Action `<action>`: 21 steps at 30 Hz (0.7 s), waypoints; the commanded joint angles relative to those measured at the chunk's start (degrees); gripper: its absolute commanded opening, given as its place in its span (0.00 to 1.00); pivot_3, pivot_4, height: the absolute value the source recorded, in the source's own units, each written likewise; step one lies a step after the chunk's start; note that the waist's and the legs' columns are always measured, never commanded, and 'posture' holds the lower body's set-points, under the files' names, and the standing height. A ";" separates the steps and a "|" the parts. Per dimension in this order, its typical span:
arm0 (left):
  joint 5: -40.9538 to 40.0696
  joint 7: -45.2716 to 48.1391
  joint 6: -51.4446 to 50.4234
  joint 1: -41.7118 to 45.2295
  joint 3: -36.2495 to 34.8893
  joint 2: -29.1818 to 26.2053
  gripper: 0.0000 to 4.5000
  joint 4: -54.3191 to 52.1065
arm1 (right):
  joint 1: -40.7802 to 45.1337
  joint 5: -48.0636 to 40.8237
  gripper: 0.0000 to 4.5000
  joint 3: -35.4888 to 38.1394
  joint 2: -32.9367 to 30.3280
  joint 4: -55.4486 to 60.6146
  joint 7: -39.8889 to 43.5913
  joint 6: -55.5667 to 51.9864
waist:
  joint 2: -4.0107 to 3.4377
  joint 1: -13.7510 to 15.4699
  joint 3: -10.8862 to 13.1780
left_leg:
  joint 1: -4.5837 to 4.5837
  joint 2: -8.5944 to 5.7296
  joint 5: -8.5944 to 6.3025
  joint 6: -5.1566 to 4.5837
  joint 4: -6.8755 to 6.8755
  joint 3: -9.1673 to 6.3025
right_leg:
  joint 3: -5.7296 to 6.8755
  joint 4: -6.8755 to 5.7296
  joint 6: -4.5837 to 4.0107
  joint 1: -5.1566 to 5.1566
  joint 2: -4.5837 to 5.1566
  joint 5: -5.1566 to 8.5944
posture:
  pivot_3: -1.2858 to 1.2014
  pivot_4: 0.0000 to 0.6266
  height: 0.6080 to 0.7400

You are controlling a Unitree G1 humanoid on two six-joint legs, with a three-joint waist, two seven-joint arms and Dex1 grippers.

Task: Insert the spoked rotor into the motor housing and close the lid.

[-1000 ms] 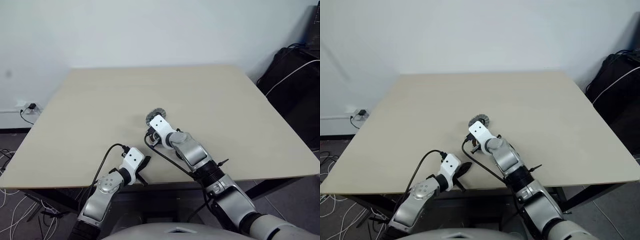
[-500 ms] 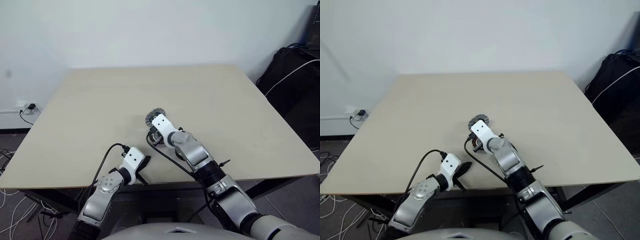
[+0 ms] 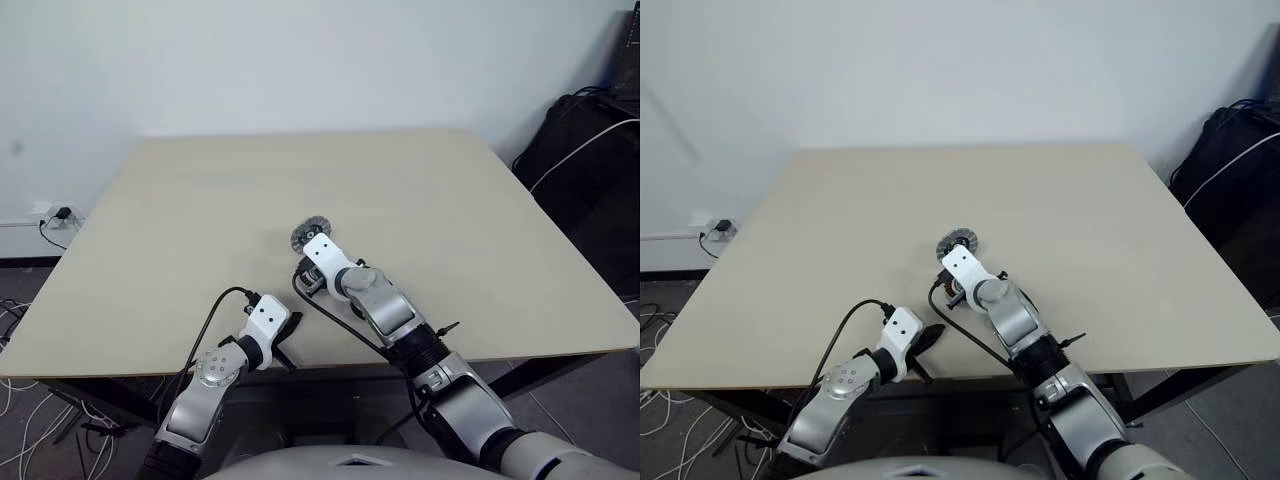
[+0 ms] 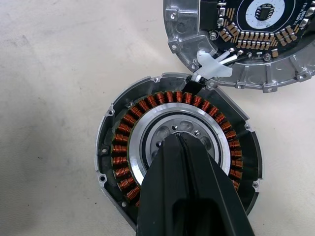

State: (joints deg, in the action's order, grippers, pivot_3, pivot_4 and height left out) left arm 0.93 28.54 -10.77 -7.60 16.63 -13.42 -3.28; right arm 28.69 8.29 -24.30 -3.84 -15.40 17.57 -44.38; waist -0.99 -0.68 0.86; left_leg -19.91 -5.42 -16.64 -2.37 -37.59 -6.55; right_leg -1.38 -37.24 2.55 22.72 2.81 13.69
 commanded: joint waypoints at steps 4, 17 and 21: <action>-0.57 -0.29 0.51 0.67 -0.09 0.20 0.00 -2.68 | 0.62 0.38 0.01 -0.22 0.76 -0.89 0.57 1.21 | 0.00 -0.01 0.00 | 0.01 0.00 0.00 0.00 0.00 0.00 | 0.00 0.00 0.00 -0.01 0.00 0.00 | 0.52 0.00 1.00; -0.68 0.09 0.71 0.95 0.00 0.13 0.00 -2.21 | -1.61 0.50 0.01 -1.36 -0.75 0.85 4.17 10.49 | -0.01 0.00 0.01 | 0.01 0.05 0.02 0.04 0.02 -0.03 | -0.02 0.00 -0.03 0.00 -0.10 0.01 | 0.52 0.00 1.00; -0.66 0.15 0.78 0.91 0.01 0.12 0.00 -2.26 | -2.13 0.52 0.01 0.43 -0.85 1.75 2.43 13.25 | -0.01 0.03 0.02 | 0.01 0.03 0.02 0.04 0.01 -0.03 | -0.02 0.01 -0.02 -0.01 -0.10 0.01 | 0.52 0.00 1.00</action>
State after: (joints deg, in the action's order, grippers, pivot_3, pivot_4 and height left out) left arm 0.93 28.71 -10.77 -7.58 16.63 -13.54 -3.28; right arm 25.68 8.54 -25.75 -4.87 -16.01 21.03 -33.17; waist -1.00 -0.65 0.87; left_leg -19.90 -5.39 -16.62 -2.32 -37.58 -6.58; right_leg -1.41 -37.23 2.52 22.71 2.71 13.70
